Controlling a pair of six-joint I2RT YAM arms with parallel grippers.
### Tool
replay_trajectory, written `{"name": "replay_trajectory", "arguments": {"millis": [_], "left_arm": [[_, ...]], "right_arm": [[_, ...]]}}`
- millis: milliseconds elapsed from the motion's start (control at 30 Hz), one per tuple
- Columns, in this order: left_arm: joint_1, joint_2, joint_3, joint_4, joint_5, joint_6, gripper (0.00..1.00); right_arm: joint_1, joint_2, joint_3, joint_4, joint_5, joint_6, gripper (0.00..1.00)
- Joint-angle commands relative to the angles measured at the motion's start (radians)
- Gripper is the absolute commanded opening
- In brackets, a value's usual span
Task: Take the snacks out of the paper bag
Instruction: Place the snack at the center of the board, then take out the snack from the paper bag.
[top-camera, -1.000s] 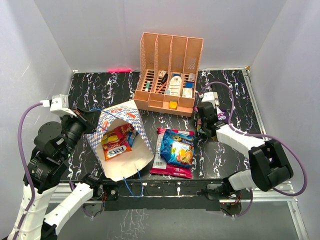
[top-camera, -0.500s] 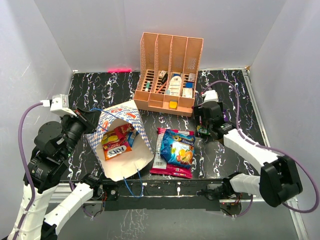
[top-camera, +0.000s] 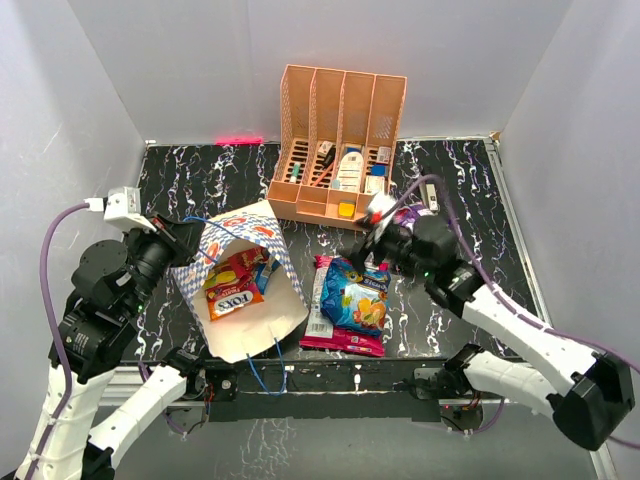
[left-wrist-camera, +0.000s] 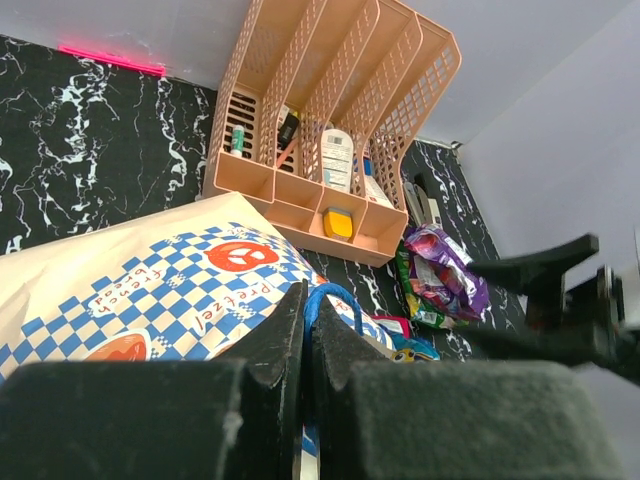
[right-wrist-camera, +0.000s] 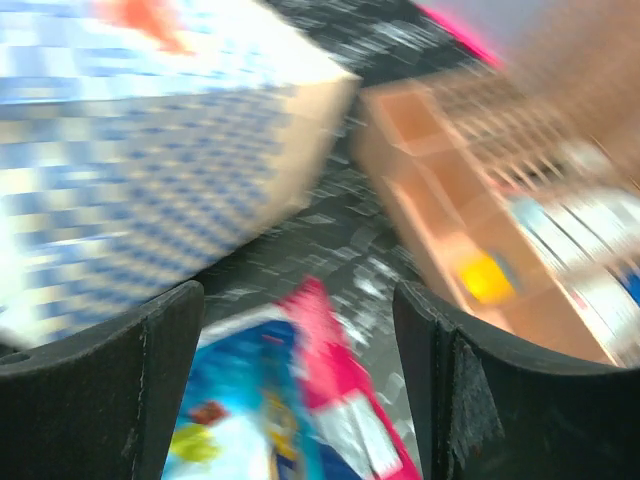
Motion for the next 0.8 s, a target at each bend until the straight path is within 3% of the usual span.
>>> {"name": "replay_trajectory", "arguments": {"millis": [0,133,300,400,767], "left_arm": [[0.001,0.007,-0.006,0.022,0.021,-0.014,0.00],[0.001,0.006,-0.014,0.033,0.025,-0.018,0.00],[0.001,0.029,0.016,0.012,0.041,-0.011,0.00],[0.001,0.023,0.012,0.015,0.042,-0.021,0.00],[0.001,0.012,-0.005,0.030,0.081,-0.069,0.00]], "right_arm": [[0.281,0.014,0.030,0.105,-0.248,-0.241,0.78],[0.514,0.108,0.087,0.119,-0.211,-0.331,0.76],[0.704,0.255,0.124,0.222,-0.162,-0.427,0.71],[0.752,0.379,0.179,0.265,-0.094,-0.490,0.61],[0.761,0.746,0.264,0.534,0.399,-0.627,0.50]]}}
